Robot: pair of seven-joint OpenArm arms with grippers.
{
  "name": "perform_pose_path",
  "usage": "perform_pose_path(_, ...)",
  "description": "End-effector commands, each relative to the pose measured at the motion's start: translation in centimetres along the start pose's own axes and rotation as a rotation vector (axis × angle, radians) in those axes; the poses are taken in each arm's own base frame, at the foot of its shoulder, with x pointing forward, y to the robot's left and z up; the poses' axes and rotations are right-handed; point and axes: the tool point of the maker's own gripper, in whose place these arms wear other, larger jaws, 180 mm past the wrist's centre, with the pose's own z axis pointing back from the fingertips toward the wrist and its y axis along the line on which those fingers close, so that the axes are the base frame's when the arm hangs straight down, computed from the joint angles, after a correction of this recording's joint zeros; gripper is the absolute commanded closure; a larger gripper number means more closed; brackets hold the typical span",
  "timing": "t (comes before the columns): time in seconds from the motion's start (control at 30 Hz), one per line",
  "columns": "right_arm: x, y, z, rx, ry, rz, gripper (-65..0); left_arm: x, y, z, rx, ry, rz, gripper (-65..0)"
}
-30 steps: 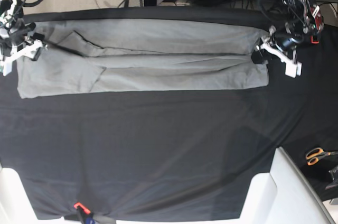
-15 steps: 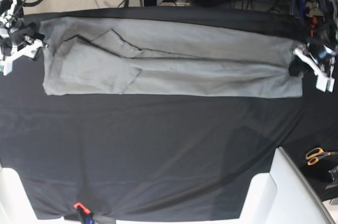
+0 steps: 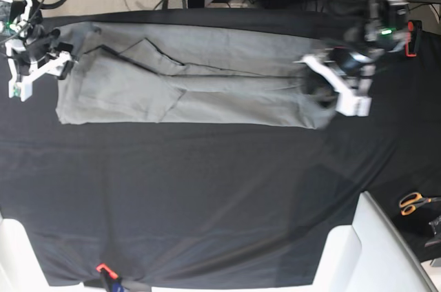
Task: Fold the T-shirt properly
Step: 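Grasp the shirt's end with the left gripper and fold it inward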
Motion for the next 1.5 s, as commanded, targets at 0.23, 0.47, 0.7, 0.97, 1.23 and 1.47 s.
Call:
perform_pose_path(0.23,1.3,-0.6,0.3,-0.012,-0.042,0.009,-32.1,0.0,-5.2,-4.0,-0.101,0.050,-0.019,0.0)
perform_pose_path(0.47,1.3,-0.6,0.3,-0.012,-0.042,0.009,-32.1,-1.5,-8.0,-6.3,-0.146,0.122,-0.042,0.0)
perform_pose_path(0.7,1.4,-0.6,0.3,-0.012,-0.044,0.009,-32.1,-1.1,-8.4,-7.1,-0.143,0.120,-0.024,0.0)
perform_pose_path(0.97,1.4,-0.5,0.3,-0.012,-0.045,0.008,-32.1,0.0,-9.2,-7.3,-0.161,0.103,-0.028,0.0)
perform_pose_path(1.23,1.4,-0.5,0.3,-0.012,-0.045,0.008,-32.1,-2.4,-11.4,-8.4,-0.208,0.185,-0.092,-3.1)
perform_pose_path(1.47,1.4,-0.5,0.3,-0.012,-0.045,0.008,-32.1,-2.7,-12.3,-8.3,-0.228,0.189,-0.102,-39.2)
